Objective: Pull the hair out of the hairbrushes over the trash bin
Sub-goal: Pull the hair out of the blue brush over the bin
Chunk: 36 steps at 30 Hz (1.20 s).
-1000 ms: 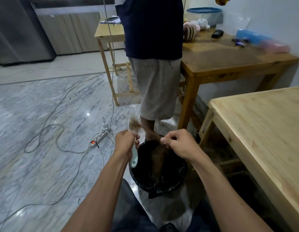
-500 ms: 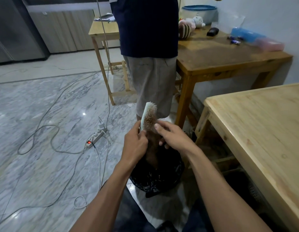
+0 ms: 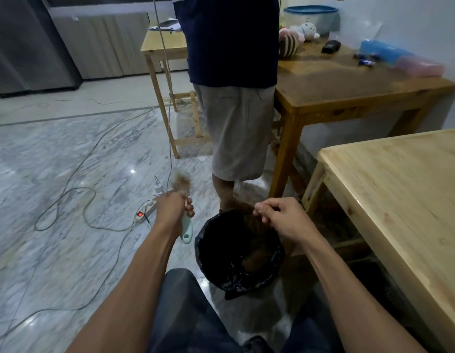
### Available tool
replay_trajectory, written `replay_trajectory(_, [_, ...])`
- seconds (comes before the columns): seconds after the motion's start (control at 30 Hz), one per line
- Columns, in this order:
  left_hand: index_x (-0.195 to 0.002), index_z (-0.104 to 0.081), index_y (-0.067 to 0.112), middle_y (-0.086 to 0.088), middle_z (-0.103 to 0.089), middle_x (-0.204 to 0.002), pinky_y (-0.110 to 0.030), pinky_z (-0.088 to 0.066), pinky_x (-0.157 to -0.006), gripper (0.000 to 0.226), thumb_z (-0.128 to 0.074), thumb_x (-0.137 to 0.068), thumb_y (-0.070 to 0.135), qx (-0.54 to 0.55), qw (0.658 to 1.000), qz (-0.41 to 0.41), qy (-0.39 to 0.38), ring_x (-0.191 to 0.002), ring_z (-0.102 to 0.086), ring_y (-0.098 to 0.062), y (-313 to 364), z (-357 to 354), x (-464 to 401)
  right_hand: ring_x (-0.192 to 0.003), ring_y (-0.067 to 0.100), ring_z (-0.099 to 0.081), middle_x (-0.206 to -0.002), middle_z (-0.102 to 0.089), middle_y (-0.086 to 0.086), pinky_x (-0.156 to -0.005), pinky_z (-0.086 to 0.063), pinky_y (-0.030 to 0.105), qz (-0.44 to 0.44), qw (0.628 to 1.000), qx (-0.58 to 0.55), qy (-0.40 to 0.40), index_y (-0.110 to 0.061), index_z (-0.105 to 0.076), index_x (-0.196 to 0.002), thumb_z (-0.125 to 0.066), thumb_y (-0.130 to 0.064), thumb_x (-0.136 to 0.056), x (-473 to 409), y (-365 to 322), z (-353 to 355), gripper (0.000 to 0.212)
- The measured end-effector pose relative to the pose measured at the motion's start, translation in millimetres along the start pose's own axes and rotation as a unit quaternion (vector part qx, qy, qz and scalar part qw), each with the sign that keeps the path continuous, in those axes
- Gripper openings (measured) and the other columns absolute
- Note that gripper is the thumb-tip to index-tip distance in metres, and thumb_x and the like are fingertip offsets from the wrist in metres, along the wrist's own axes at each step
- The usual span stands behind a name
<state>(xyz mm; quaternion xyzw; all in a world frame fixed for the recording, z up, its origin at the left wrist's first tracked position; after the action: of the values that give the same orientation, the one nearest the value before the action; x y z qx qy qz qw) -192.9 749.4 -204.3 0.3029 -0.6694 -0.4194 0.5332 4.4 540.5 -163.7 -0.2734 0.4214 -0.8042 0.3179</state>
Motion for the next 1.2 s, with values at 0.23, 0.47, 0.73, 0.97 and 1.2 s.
replay_trajectory(0.23, [-0.118, -0.057, 0.012, -0.013, -0.054, -0.076, -0.032, -0.034, -0.049, 0.028, -0.045, -0.097, 0.0, -0.128, 0.98, -0.096, -0.115, -0.053, -0.044, -0.02, 13.4, -47.6, 38.4, -0.092, 0.019, -0.072, -0.12, -0.07, 0.004, -0.081, -0.06, 0.039, -0.082, 0.989, 0.109, -0.055, -0.029, -0.045, -0.153, -0.059, -0.034, -0.095, -18.7, 6.3, -28.3, 0.06])
replay_trajectory(0.47, [-0.095, -0.066, 0.023, -0.009, -0.057, -0.069, -0.029, -0.036, -0.048, 0.028, -0.048, -0.098, 0.002, -0.163, 0.954, -0.156, -0.196, -0.052, -0.046, -0.019, 18.6, -79.8, 67.0, -0.062, 0.014, -0.063, -0.107, -0.073, -0.003, -0.051, -0.045, 0.026, -0.044, 0.984, -0.152, -0.084, -0.025, -0.065, -0.134, -0.062, -0.018, -0.095, -26.2, -22.7, -45.8, 0.039])
replay_trajectory(0.73, [-0.079, -0.049, 0.02, -0.013, -0.048, -0.068, -0.031, -0.028, -0.053, 0.033, -0.041, -0.098, -0.005, -0.039, 0.993, -0.047, -0.104, -0.05, -0.038, -0.021, 11.6, -49.2, 47.6, -0.06, 0.008, -0.055, -0.059, -0.064, -0.01, -0.06, -0.046, 0.021, -0.024, 0.989, -0.146, 0.011, -0.016, -0.081, -0.076, -0.069, -0.024, -0.098, -21.2, -5.3, -29.1, 0.026])
replay_trajectory(0.97, [-0.084, -0.046, 0.008, -0.008, -0.036, -0.067, -0.021, -0.026, -0.04, 0.023, -0.03, -0.093, -0.006, 0.104, 0.993, 0.034, 0.043, -0.051, -0.03, -0.018, -5.6, 0.5, 8.5, -0.063, 0.009, -0.056, -0.063, -0.066, -0.005, -0.065, -0.05, 0.024, -0.045, 0.985, -0.162, 0.043, -0.014, -0.082, -0.079, -0.069, -0.024, -0.098, -18.4, 9.6, -16.9, 0.025])
replay_trajectory(1.2, [-0.126, -0.048, 0.008, -0.013, -0.049, -0.07, -0.027, -0.032, -0.043, 0.03, -0.039, -0.098, 0.003, -0.023, 0.997, -0.041, -0.059, -0.046, -0.04, -0.018, 8.1, -21.0, 26.5, -0.079, 0.021, -0.077, -0.122, -0.071, -0.001, -0.066, -0.06, 0.03, -0.056, 0.995, 0.013, -0.08, -0.022, -0.05, -0.15, -0.053, -0.033, -0.105, -15.8, 7.7, -45.2, 0.047])
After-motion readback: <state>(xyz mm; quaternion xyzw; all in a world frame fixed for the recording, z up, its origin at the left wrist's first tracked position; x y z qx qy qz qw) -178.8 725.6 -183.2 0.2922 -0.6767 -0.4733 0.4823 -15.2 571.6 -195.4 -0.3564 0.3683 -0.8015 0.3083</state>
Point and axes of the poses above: each hand's wrist, its own x-axis away from the middle knuckle, its own z-axis out of the back of the hand, y = z × x, the point moved 10 cm from there along -x, towards the middle knuckle
